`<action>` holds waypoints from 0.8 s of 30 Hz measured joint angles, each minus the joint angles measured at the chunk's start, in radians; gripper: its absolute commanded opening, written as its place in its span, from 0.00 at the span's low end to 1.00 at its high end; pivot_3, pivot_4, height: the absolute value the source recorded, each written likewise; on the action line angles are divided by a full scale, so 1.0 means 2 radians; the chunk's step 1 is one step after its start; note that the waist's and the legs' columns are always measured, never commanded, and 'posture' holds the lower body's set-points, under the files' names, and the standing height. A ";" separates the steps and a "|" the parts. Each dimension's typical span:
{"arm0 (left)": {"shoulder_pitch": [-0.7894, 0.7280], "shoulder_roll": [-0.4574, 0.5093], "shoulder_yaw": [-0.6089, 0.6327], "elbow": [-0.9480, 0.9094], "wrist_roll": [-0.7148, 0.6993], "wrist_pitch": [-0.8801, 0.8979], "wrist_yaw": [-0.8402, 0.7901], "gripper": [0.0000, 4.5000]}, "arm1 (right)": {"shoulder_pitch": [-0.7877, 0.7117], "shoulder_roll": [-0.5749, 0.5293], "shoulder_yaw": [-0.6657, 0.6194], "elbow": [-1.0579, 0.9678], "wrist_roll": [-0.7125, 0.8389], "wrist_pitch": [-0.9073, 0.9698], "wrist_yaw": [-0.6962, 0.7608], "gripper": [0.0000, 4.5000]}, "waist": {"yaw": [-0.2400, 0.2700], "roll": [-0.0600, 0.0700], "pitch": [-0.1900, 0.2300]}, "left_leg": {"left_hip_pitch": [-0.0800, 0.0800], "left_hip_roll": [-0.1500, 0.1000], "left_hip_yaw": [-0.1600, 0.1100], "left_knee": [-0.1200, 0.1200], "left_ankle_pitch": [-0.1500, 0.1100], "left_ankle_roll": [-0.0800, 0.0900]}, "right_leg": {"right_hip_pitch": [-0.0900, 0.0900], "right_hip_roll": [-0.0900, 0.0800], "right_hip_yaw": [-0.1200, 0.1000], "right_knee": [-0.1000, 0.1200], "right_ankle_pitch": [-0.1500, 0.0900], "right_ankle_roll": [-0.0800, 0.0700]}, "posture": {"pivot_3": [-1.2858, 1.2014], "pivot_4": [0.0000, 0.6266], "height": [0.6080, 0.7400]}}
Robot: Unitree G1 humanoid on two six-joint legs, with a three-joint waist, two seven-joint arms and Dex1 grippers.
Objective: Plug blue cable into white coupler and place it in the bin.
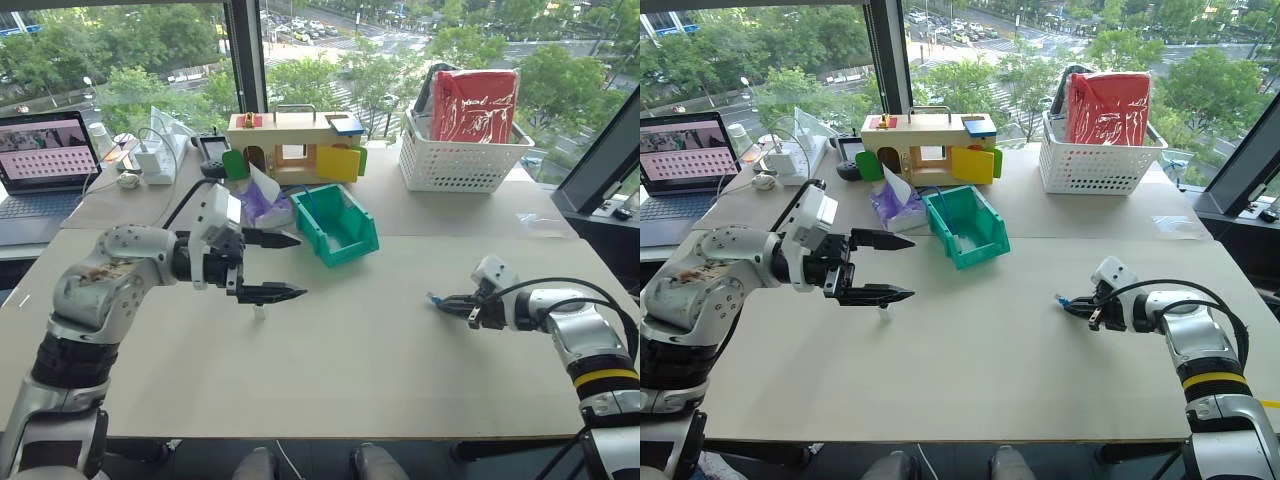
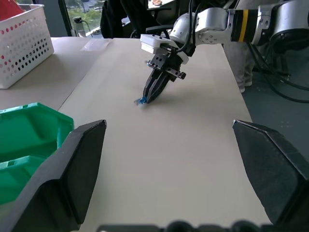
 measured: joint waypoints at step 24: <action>0.005 -0.114 -0.223 0.096 0.276 -0.160 -0.006 1.00 | -0.015 0.073 0.170 -0.234 -0.040 0.077 0.048 0.27 | 0.006 0.001 0.000 | 0.000 0.000 -0.001 0.001 0.000 0.000 | 0.000 0.000 0.000 0.001 0.000 0.000 | 0.52 0.24 0.92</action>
